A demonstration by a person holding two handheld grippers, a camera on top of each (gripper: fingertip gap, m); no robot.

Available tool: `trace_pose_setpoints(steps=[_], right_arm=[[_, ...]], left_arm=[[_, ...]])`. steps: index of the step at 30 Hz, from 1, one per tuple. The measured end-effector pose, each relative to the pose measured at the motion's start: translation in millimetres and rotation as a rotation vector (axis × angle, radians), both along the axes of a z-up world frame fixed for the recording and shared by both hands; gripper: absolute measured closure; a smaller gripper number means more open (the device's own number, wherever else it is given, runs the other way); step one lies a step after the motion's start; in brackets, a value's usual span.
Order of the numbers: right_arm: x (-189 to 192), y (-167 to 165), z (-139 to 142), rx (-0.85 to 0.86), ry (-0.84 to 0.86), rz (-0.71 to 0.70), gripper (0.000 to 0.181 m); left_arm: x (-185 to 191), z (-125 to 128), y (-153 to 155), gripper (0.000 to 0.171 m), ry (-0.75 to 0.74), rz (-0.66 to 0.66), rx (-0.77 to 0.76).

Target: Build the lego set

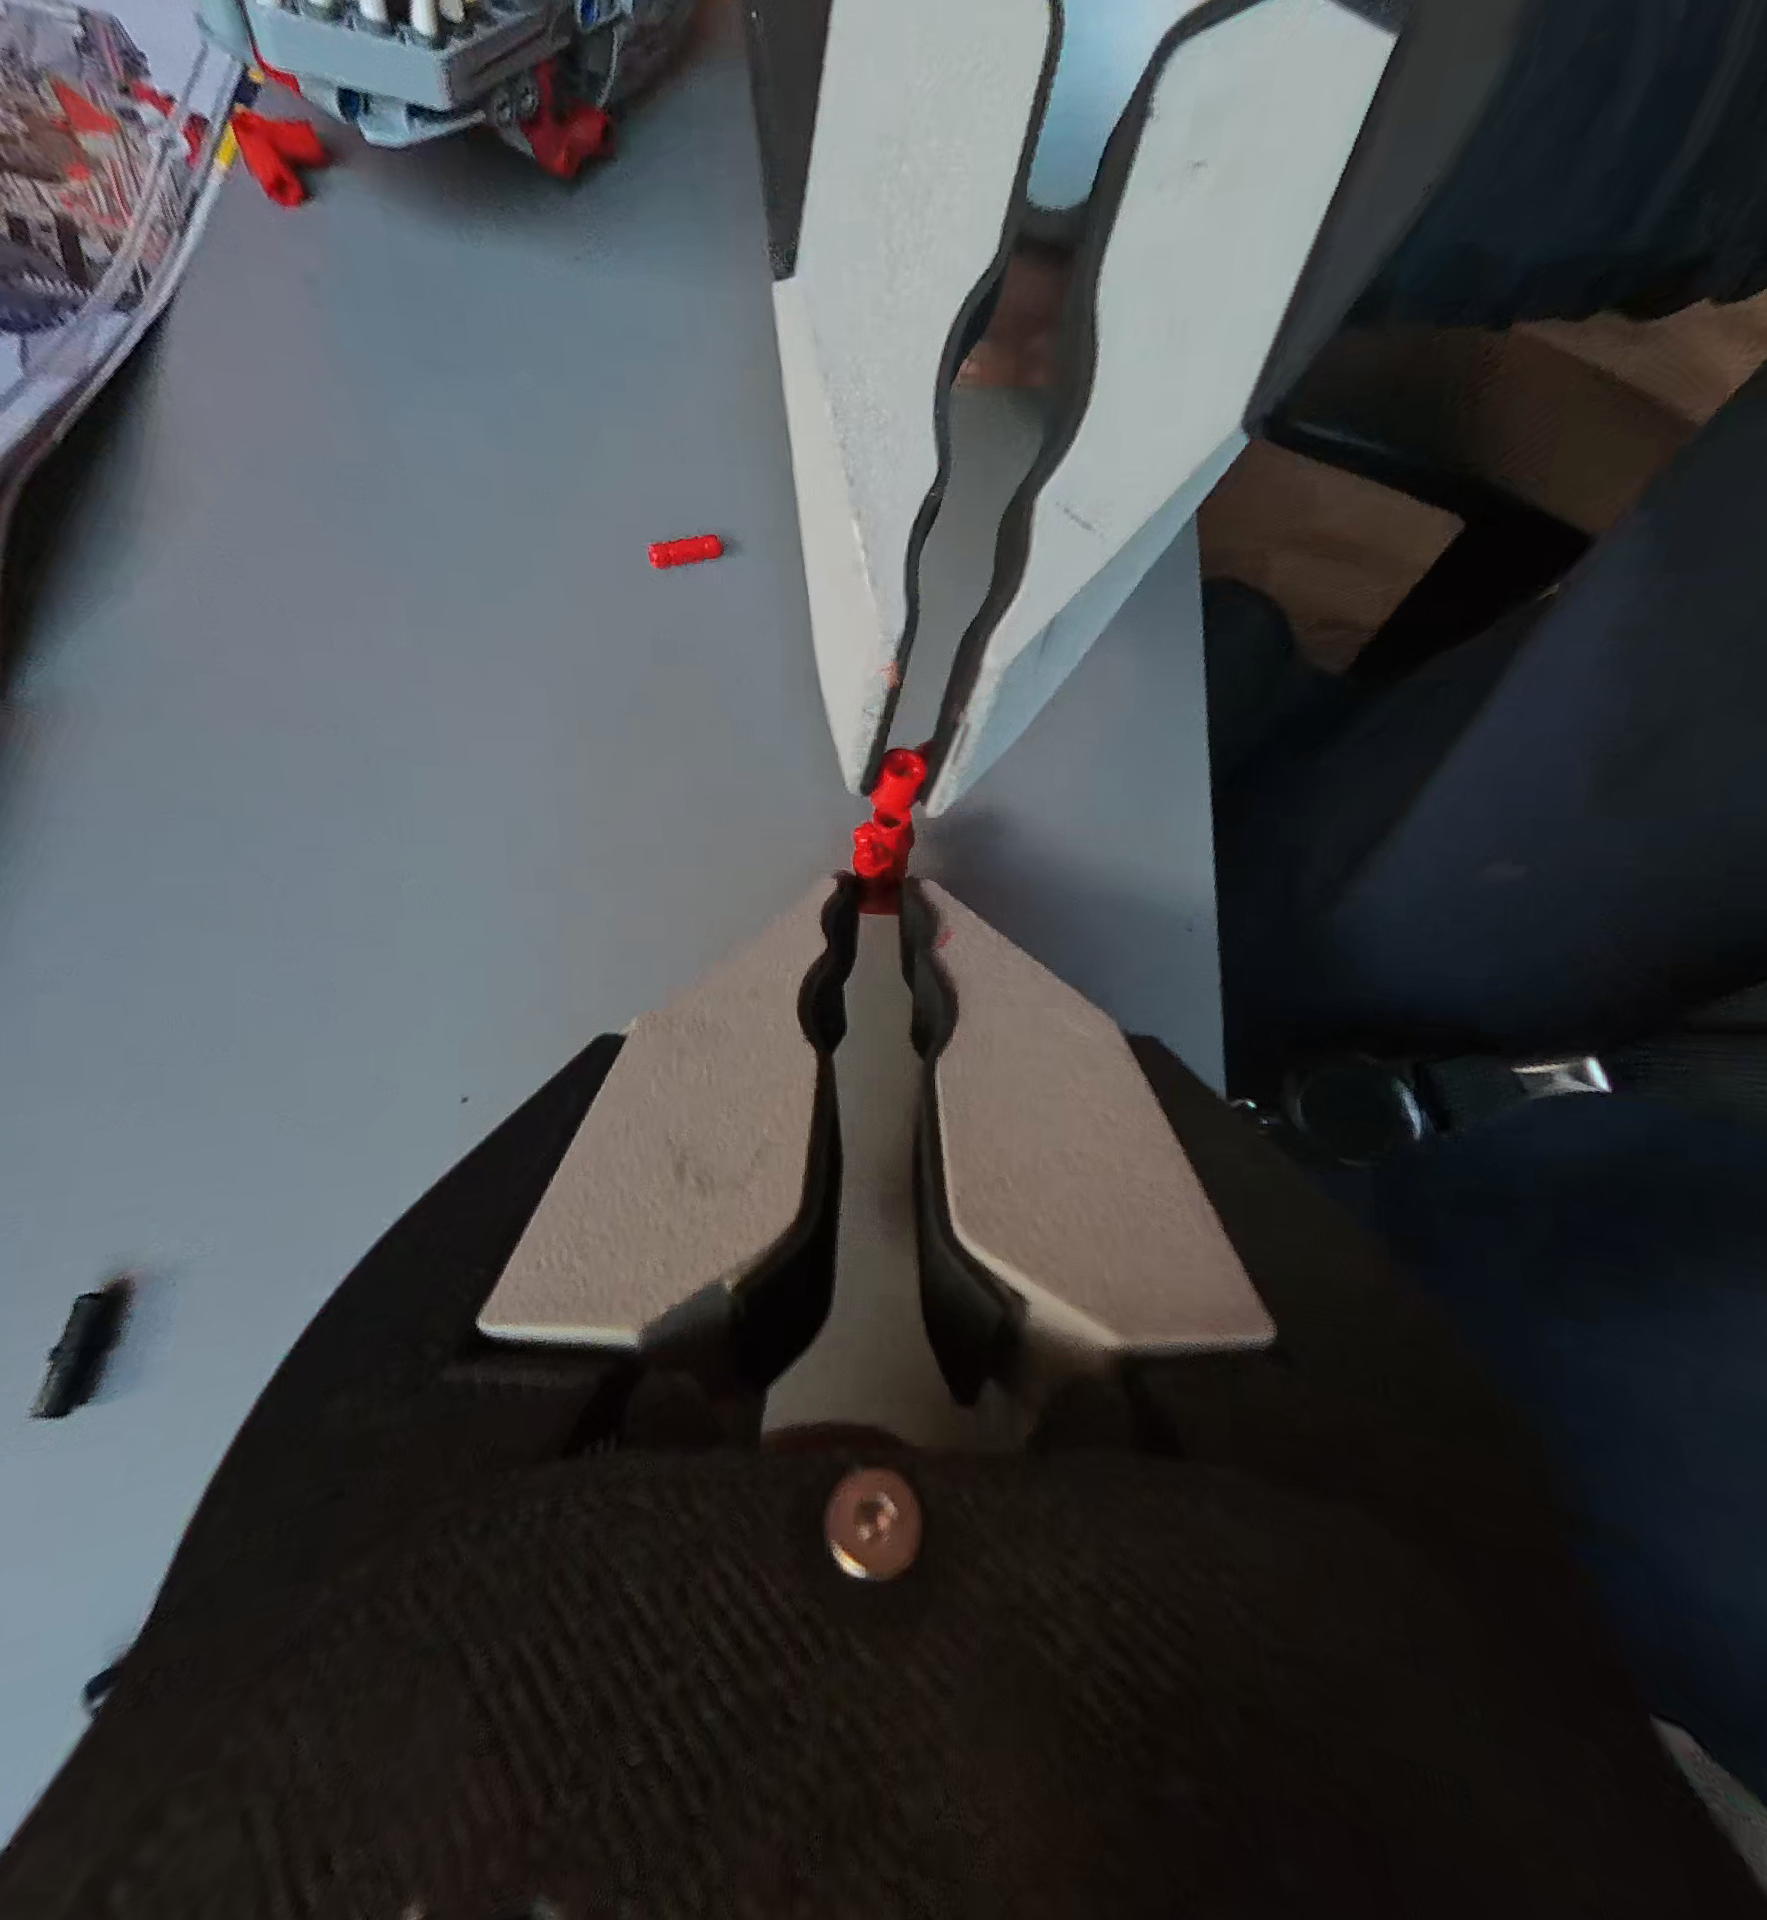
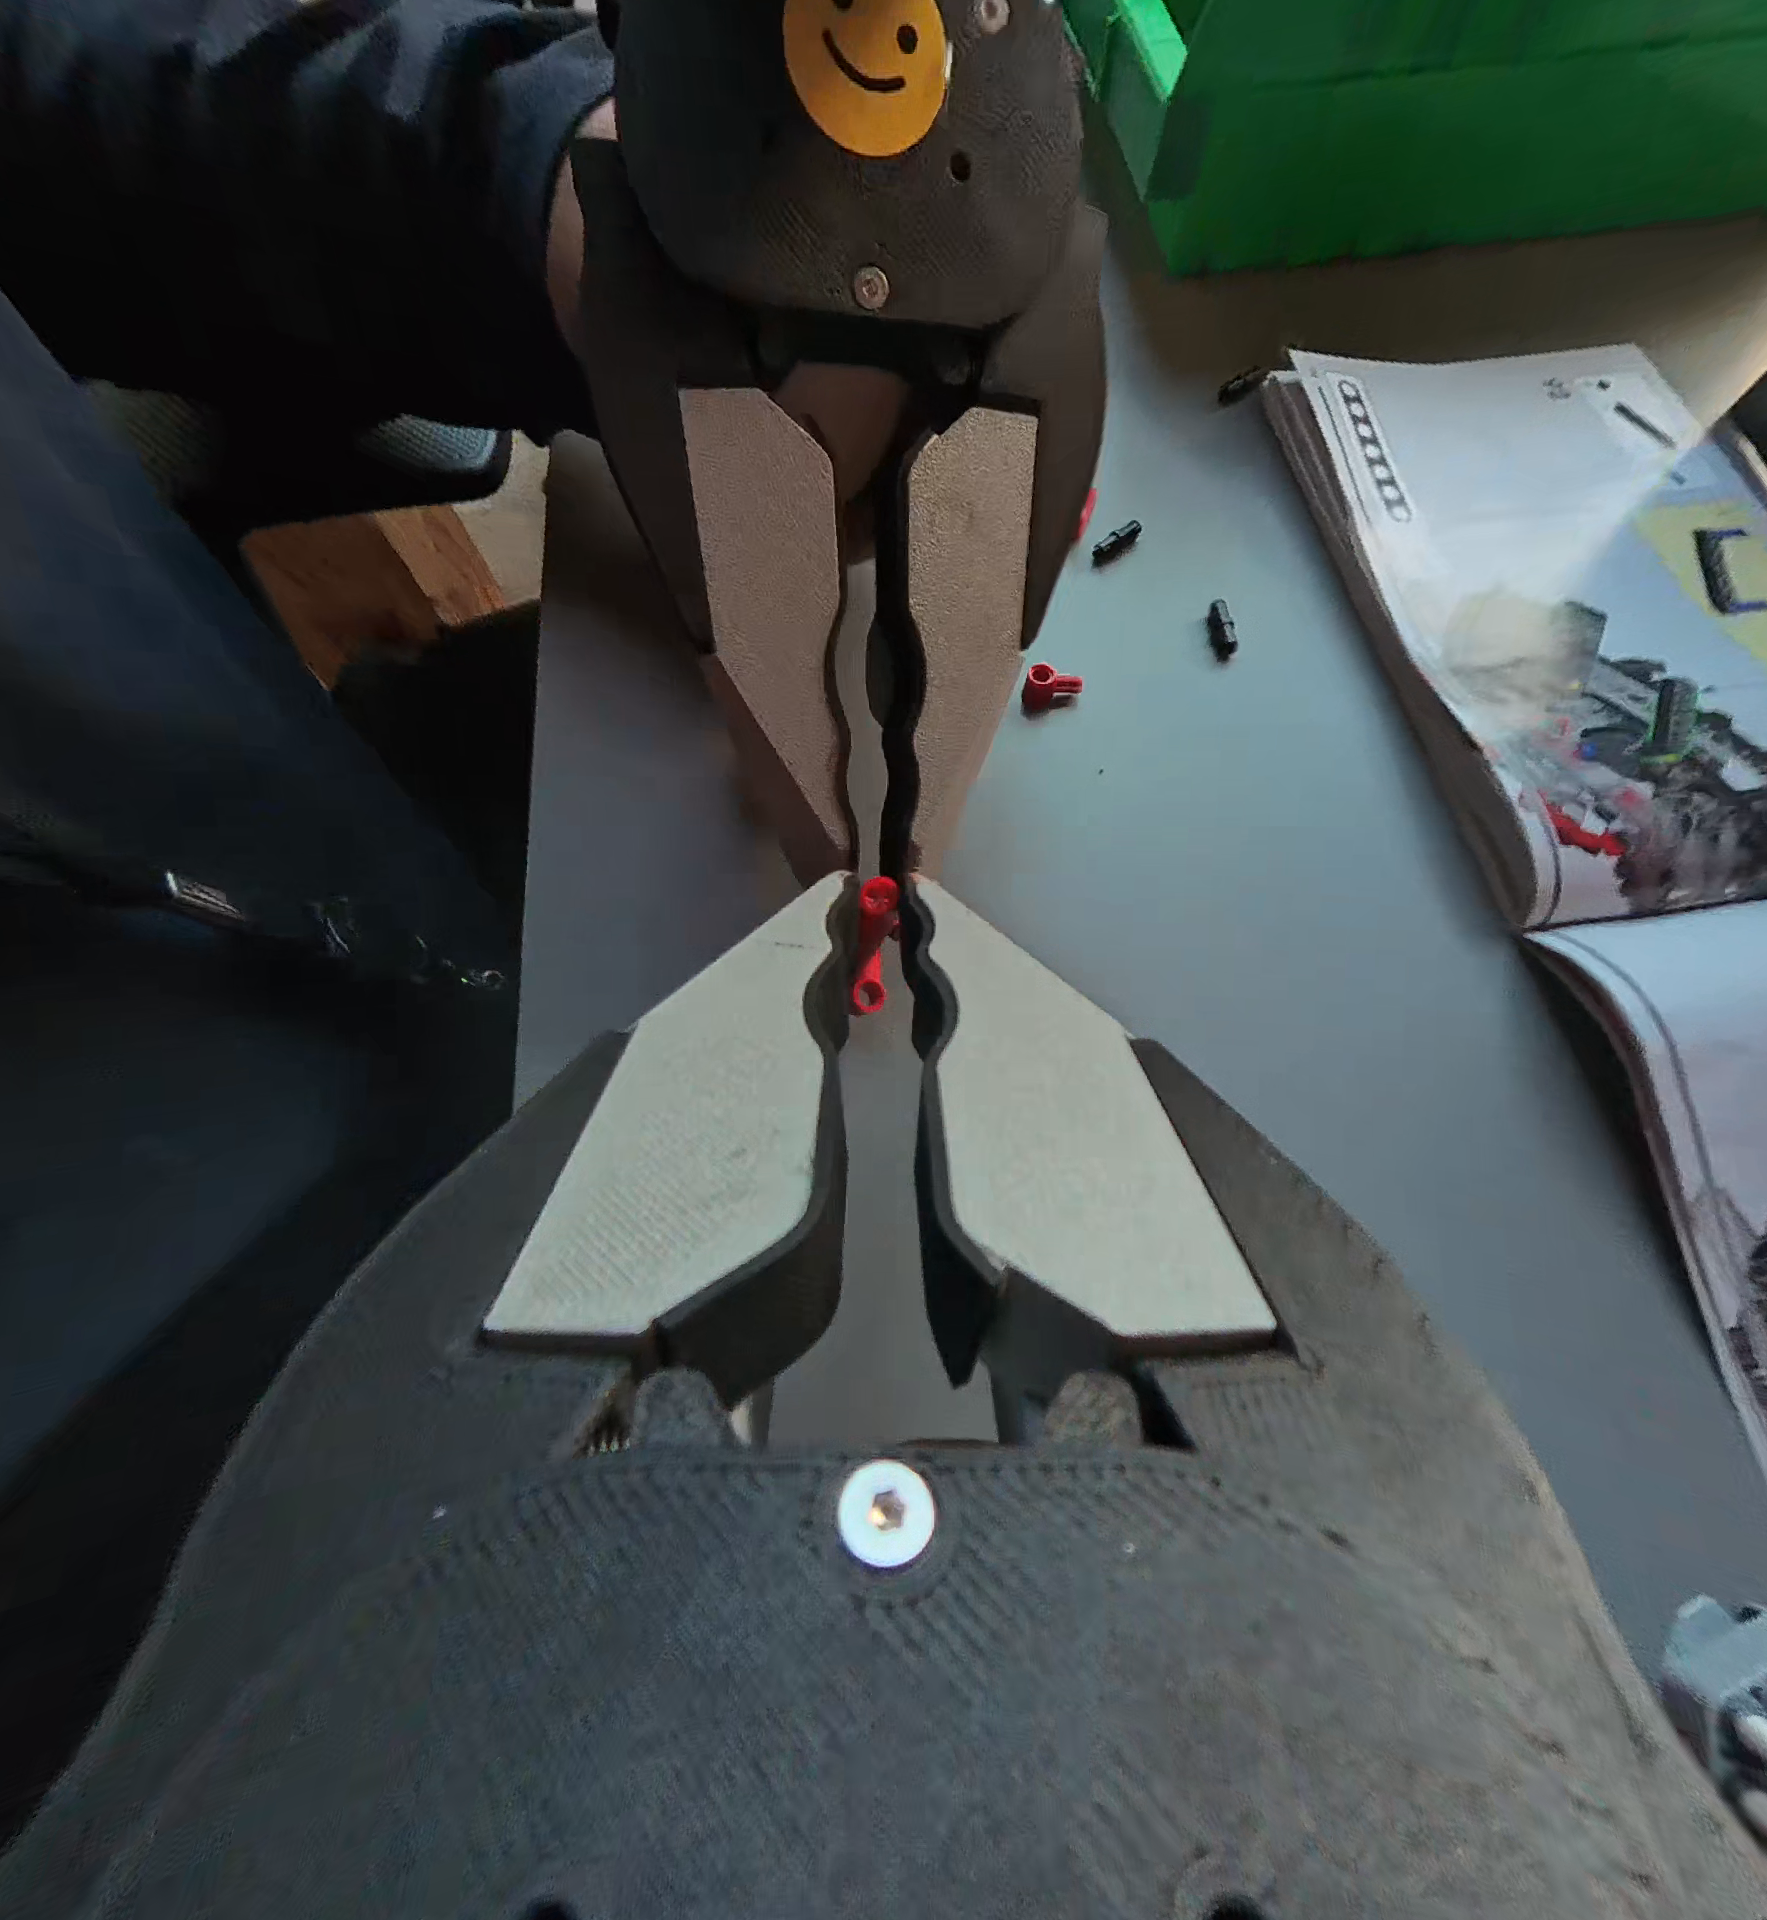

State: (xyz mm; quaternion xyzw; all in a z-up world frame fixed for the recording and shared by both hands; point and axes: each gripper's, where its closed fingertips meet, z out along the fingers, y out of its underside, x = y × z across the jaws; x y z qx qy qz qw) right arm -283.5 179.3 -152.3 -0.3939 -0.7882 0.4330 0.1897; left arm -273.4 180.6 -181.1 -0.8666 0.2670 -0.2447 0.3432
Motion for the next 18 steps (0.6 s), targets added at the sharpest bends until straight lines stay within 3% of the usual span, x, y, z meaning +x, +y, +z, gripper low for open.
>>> trace_pose_setpoints(steps=[5, 18], right_arm=[[-1, 1, -2, 0.119, 0.030, 0.046, 0.178], [-4, 5, -5, 0.152, 0.052, 0.072, 0.178]], left_arm=[[-2, 0, 5, 0.167, 0.104, -0.006, 0.089], [-5, 1, 14, 0.167, 0.222, -0.007, 0.251]])
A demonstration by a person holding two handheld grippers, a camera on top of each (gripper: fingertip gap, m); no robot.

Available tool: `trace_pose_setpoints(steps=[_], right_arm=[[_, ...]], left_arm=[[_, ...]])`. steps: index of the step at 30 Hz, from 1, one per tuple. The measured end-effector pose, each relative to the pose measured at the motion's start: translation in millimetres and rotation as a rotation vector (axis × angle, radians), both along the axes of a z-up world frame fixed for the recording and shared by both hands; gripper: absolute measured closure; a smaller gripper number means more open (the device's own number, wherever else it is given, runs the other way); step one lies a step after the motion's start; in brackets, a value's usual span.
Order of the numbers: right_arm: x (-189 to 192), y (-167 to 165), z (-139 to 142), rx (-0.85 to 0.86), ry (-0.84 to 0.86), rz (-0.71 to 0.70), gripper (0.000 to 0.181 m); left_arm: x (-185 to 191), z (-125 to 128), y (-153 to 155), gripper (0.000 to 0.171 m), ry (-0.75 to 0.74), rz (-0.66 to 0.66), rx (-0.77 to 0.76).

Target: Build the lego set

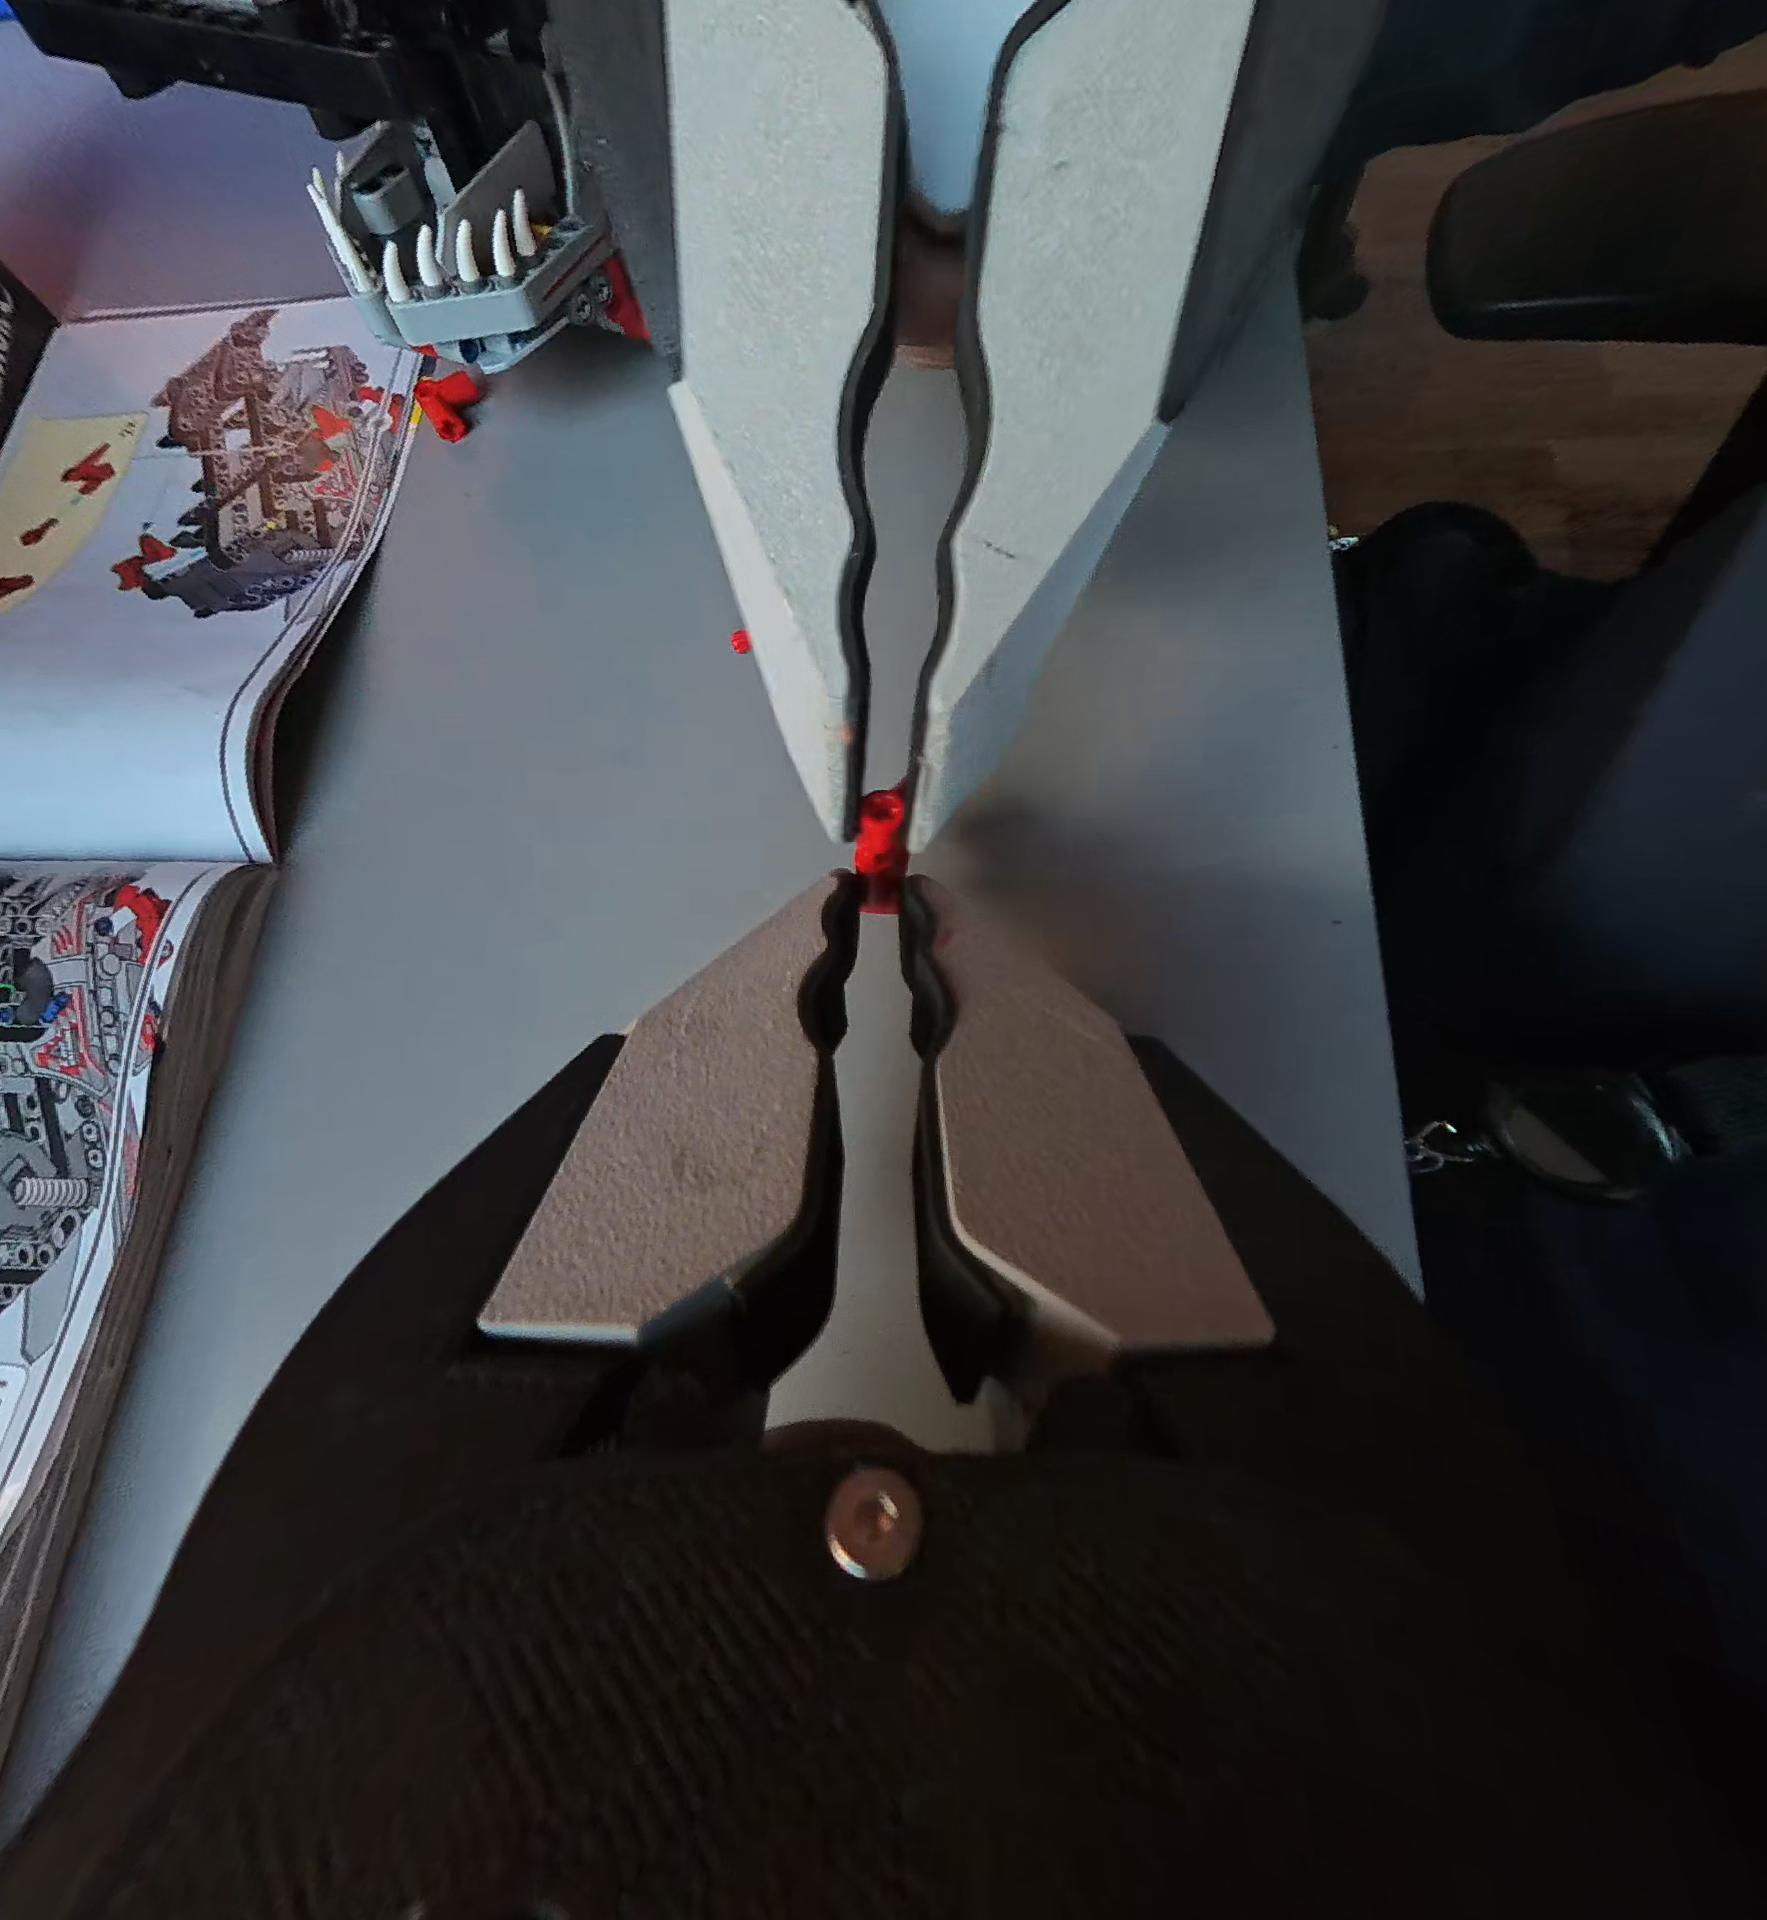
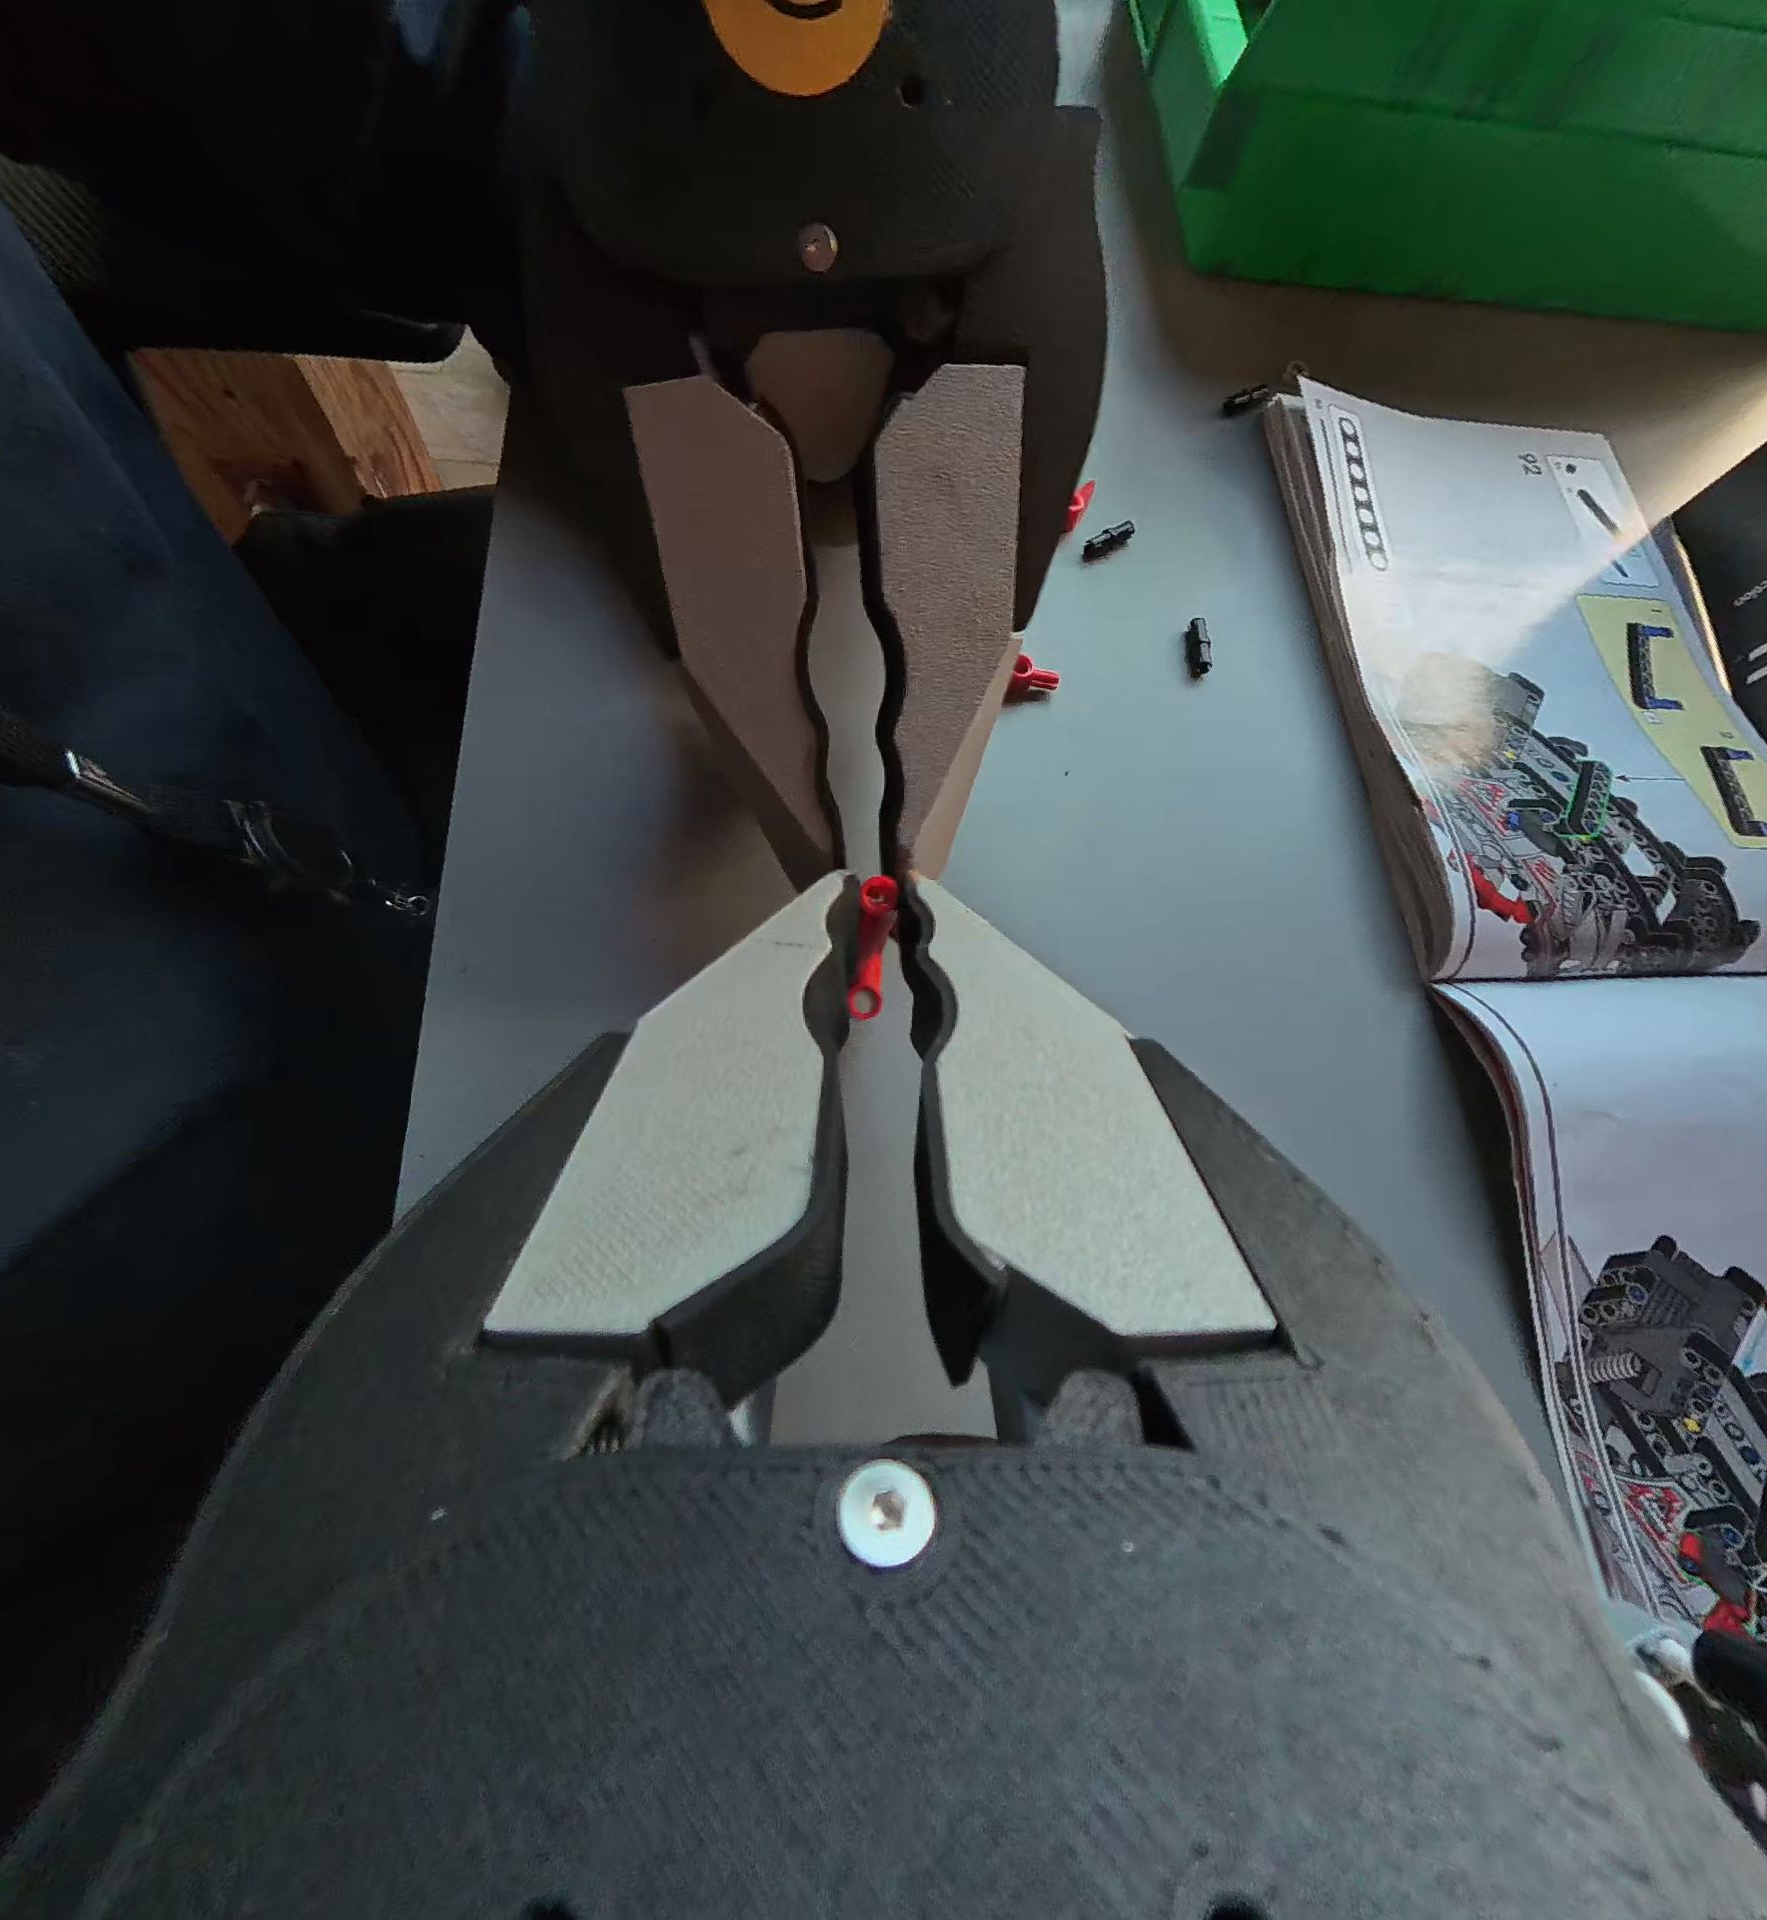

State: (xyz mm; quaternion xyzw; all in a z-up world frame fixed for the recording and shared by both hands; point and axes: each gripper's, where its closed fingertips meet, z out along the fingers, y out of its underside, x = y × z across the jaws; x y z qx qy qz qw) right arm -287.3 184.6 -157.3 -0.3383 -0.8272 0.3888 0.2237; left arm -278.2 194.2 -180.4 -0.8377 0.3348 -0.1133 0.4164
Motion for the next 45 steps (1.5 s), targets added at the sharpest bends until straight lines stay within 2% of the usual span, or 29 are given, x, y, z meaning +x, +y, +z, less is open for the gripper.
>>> trace_pose_setpoints(steps=[12, 20, 25, 41, 45], right_arm=[[1, 0, -9, 0.089, -0.003, 0.039, 0.178], [-1, -1, -11, 0.048, -0.001, 0.036, 0.178], [-1, -1, -14, 0.080, -0.032, 0.066, 0.177], [-1, 0, -17, 0.026, -0.089, 0.106, 0.177], [0, 1, -18, 0.114, -0.159, 0.104, 0.177]], left_arm=[[-1, -7, 0, 0.167, 0.068, -0.009, 0.003], [-1, -10, 0, 0.167, 0.088, -0.007, -0.007], [-1, -13, 0, 0.167, 0.090, -0.007, -0.029], [-1, -13, 0, 0.167, 0.021, -0.013, -0.085], [-1, -13, 0, 0.167, 0.033, -0.011, -0.077]])
